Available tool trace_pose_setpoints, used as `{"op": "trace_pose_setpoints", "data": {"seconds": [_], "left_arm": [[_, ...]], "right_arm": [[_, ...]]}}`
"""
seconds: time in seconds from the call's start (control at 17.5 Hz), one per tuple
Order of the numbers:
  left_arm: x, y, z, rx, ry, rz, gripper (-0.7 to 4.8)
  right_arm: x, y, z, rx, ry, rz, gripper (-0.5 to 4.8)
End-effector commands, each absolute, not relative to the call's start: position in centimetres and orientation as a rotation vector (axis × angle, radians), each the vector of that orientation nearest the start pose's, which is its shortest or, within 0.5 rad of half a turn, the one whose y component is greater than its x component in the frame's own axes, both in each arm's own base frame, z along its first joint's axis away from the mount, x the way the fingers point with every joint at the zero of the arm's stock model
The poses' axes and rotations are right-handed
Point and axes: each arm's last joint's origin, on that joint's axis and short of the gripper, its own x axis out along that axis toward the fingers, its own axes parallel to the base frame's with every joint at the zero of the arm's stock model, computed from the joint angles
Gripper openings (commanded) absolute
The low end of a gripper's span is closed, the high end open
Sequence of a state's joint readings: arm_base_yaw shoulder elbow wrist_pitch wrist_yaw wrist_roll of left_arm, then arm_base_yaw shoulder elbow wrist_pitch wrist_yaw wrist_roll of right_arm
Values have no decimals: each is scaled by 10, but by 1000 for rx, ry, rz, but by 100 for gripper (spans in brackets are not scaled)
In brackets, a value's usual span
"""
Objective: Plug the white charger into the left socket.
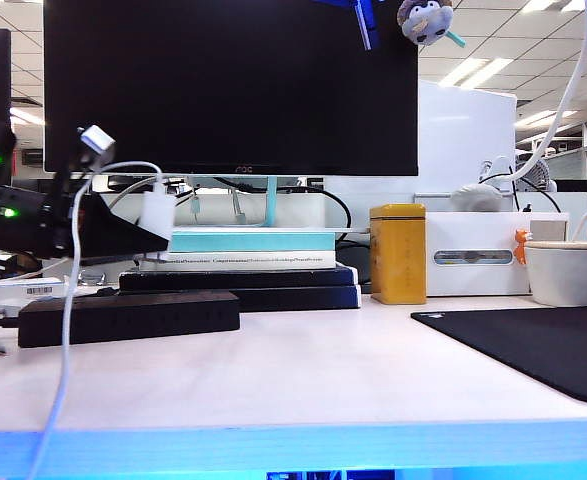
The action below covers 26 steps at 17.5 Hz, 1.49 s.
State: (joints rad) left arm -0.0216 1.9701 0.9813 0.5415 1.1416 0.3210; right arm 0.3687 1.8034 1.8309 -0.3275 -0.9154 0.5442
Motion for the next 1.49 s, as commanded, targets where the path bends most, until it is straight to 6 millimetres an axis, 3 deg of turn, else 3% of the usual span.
{"op": "trace_pose_setpoints", "data": {"seconds": [0.06, 0.29, 0.8, 1.2, 1.49], "left_arm": [[381, -37, 148, 75, 133, -1209, 23], [383, -61, 135, 107, 136, -1201, 22], [386, -59, 133, 86, 171, -1113, 22], [385, -59, 140, -26, 229, -1107, 22], [360, -57, 111, 19, 277, -1095, 22]], "right_arm": [[368, 167, 407, 534, 620, 1171, -1], [369, 167, 407, 530, 617, 1165, -1], [369, 167, 407, 522, 611, 1167, -1], [369, 167, 407, 519, 606, 1154, -1], [369, 167, 407, 514, 603, 1155, -1]]}}
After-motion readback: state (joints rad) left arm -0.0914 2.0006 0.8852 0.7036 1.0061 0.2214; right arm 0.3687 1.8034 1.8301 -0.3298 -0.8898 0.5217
